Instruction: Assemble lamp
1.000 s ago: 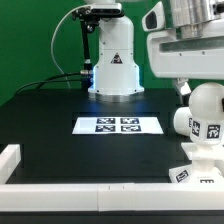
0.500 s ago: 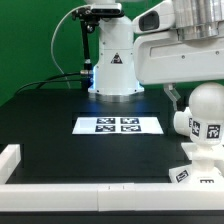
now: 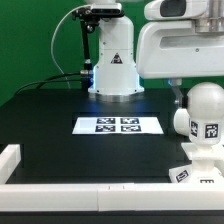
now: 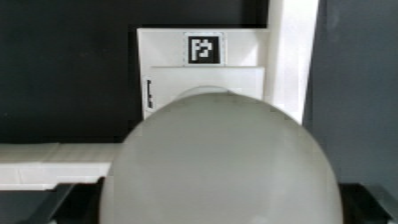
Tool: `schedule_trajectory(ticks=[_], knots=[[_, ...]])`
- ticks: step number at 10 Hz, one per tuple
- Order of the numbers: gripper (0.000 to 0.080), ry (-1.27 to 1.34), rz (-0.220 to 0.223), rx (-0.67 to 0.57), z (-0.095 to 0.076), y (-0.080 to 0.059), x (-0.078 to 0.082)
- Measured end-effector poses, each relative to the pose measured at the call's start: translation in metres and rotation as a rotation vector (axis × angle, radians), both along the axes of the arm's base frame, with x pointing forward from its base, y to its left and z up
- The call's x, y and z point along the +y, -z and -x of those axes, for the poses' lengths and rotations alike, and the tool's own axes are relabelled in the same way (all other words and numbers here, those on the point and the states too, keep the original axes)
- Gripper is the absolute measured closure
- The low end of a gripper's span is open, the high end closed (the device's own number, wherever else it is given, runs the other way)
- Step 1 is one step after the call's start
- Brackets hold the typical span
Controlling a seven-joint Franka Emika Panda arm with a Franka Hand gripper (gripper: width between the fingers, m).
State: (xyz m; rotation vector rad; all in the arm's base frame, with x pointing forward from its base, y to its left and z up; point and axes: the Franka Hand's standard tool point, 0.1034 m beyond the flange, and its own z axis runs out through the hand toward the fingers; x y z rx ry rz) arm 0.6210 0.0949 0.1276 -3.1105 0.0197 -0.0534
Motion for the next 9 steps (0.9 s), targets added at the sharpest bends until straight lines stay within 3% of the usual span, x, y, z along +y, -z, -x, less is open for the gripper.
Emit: schedule_trajectory(ticks=[3,6,9], knots=[[0.0228,0.186,-0.007,0.006,0.0001,0.0005,0.0002],[0.0228,0.656,-0.039,0.040,-0.0016,0.0010,-0.0003],[0.0226,1.148,-0.128,0.079,-0.0008,0.0024,-0.0029]])
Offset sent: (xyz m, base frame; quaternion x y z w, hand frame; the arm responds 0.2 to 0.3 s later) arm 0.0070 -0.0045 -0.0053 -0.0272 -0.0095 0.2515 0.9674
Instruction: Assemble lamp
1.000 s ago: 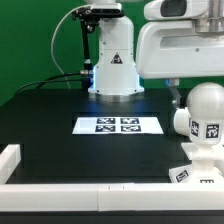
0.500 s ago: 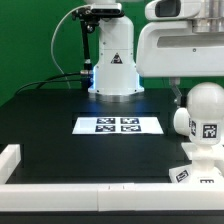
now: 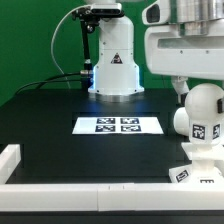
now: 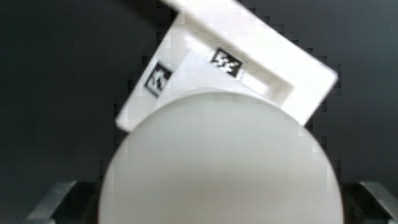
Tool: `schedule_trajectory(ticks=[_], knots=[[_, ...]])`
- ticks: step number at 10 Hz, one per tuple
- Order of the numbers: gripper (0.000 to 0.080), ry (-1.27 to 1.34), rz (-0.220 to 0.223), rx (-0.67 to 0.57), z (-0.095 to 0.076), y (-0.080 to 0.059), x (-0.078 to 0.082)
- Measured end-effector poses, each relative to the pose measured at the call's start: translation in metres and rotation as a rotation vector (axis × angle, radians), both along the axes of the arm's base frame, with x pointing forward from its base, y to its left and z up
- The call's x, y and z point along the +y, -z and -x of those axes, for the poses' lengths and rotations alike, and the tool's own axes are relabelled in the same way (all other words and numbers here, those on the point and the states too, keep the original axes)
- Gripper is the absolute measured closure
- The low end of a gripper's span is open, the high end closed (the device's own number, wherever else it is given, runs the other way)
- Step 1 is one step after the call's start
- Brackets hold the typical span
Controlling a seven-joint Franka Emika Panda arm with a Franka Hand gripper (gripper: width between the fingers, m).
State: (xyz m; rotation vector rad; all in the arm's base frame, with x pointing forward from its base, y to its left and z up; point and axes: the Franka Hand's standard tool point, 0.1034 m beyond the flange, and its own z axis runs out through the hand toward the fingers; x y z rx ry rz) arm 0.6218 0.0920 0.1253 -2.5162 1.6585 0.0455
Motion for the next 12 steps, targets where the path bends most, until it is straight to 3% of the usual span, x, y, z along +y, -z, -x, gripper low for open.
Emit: schedule_trajectory(ticks=[1,2,3,4,7,10,12], knots=[[0.0226,0.054,-0.004,0.008,0.0003,0.0001,0.0012],[0.0171,0.087,-0.006,0.012,0.0004,0.0007,0.0015],[0.0117,0.023,-0.002,0.005,0.0005,0.0012,0.0013],[0.0117,-0.028,0.006,0.001,0.0008,0.0012,0.0010],[0.0103,-0.582,0.054,-0.029,-0.0021,-0.0007,0.0037],[0.0101,-0.769,0.062,-0.047,-0.0016,0.0001,0.0018],[0.0101,-1.125,0.121,-0.073,-0.0036,0.0014,-0.0011]])
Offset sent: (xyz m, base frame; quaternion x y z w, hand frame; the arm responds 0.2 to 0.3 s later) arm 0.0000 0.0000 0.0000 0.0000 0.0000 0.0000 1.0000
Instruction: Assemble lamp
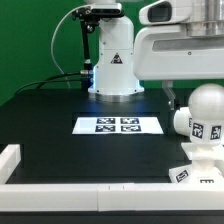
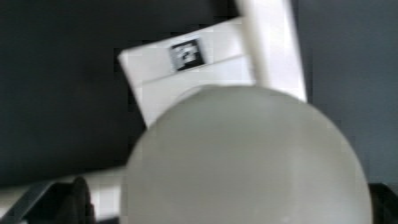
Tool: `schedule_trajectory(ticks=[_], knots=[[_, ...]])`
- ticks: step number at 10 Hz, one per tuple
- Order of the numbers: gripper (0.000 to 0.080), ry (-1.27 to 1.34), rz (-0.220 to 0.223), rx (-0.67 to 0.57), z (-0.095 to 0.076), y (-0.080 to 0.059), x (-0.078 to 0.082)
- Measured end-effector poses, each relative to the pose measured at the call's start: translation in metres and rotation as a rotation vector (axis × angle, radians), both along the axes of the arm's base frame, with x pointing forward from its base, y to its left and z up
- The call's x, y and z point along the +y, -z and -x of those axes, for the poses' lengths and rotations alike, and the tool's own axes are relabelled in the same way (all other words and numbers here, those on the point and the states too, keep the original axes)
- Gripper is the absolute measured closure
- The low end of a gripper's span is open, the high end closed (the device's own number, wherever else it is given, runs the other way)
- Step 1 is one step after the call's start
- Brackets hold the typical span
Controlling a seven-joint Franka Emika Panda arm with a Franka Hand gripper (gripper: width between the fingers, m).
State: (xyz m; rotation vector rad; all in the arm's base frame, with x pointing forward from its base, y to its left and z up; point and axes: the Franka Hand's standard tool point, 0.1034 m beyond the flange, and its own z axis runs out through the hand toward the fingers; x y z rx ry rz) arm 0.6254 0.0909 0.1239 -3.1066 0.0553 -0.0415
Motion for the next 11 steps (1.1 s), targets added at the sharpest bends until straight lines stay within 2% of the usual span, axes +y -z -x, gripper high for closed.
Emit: schedule_trajectory(ticks=[1,3,4,5,8,11], knots=[[0.0101,-0.134,0.014,-0.030,-0.0039,-0.0008,0.0007],[0.0101,-0.104,0.009,-0.057,-0.0067,-0.0001,0.0000],[0.0211,-0.096,0.009,-0.058,-0.0070,-0.0002,-0.0002],[0.0233,-0.065,0.007,-0.057,-0.0070,-0.0001,-0.0004],[0.0233,0.165,-0.003,-0.050,-0.0074,-0.0003,-0.0029],[0.0233,0.606,-0.016,-0.021,-0.0046,0.0010,-0.0080]])
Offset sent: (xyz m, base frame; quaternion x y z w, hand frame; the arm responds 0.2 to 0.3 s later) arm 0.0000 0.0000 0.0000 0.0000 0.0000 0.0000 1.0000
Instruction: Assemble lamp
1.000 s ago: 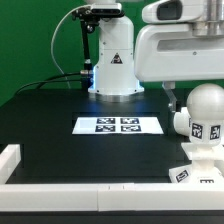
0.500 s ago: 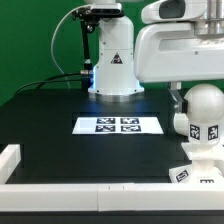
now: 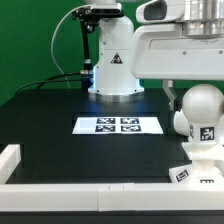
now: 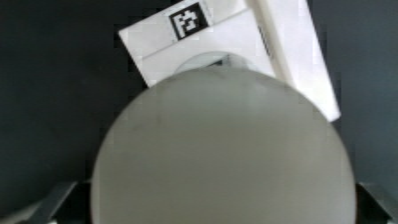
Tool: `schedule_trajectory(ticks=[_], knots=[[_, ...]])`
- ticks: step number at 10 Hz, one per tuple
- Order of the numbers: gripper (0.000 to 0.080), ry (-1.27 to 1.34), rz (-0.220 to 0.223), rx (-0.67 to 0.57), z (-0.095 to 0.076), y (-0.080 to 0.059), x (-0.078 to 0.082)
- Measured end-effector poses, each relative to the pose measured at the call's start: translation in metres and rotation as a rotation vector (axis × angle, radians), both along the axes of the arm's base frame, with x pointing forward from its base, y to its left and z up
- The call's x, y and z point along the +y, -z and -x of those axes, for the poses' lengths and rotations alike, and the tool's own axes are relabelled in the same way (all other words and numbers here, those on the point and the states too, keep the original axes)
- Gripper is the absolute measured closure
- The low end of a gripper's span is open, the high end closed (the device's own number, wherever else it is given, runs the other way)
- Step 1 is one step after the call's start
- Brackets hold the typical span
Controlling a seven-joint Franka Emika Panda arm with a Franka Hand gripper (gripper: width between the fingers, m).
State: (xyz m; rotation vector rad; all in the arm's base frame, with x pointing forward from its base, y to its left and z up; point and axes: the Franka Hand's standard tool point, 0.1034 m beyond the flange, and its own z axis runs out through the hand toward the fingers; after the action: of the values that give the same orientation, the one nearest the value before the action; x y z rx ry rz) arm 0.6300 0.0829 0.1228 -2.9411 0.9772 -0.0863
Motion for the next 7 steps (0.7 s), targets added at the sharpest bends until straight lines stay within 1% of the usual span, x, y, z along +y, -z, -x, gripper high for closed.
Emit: schedule_trajectory(ticks=[2,3,4,5,6,7], knots=[[0.0232,0.287,-0.013,0.026,0.005,0.001,0.005],[0.0232,0.453,-0.058,0.016,0.003,0.002,0.006],[0.0232,0.578,-0.109,-0.015,-0.003,0.000,0.008],[0.0238,0.617,-0.140,-0.027,-0.007,-0.004,0.008],[0.0238,0.643,-0.159,-0.037,-0.009,-0.004,0.006],[0.0181,0.637,-0.157,-0.034,-0.008,-0.003,0.009]])
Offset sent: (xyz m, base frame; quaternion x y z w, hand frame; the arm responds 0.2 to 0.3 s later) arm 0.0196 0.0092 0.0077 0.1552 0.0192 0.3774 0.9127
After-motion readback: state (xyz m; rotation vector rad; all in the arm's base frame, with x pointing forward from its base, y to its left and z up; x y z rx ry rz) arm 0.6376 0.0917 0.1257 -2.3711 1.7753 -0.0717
